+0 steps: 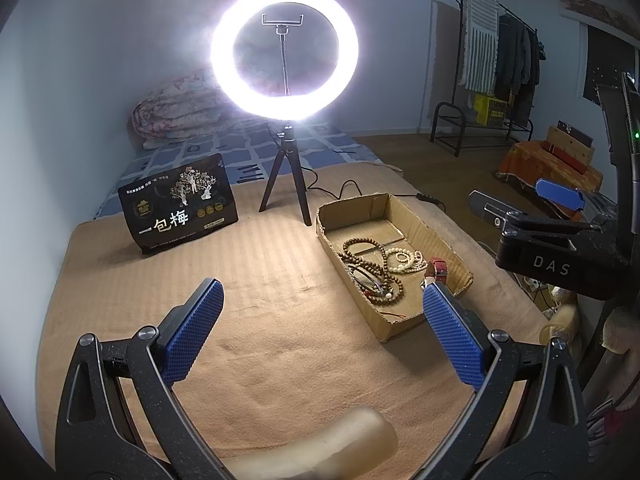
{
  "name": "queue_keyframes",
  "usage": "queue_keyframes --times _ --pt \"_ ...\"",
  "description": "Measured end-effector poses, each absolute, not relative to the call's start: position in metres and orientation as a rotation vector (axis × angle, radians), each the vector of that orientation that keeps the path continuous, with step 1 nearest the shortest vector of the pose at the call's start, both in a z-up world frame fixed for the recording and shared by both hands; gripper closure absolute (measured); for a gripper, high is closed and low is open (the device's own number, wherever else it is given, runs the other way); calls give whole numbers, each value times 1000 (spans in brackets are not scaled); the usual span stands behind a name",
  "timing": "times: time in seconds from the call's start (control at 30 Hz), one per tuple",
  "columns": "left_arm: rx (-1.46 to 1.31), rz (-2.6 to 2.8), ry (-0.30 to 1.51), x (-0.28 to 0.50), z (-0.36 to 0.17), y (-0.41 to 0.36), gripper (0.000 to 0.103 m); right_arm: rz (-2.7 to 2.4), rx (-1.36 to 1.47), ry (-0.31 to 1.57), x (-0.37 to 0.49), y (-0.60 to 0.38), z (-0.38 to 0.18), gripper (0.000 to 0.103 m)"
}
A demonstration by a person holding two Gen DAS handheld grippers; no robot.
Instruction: Organize jewelry
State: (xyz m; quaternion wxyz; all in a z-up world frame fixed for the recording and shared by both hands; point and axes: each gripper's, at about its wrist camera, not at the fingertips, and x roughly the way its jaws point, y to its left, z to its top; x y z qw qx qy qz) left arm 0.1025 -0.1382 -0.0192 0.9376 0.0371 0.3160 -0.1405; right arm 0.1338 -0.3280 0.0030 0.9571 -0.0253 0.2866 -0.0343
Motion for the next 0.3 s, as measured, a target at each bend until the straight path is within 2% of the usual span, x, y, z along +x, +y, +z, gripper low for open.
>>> queue_keyframes --times 0.3 --pt "83 -275 626 101 -20 -138 1 -68 -51 583 133 -327 3 0"
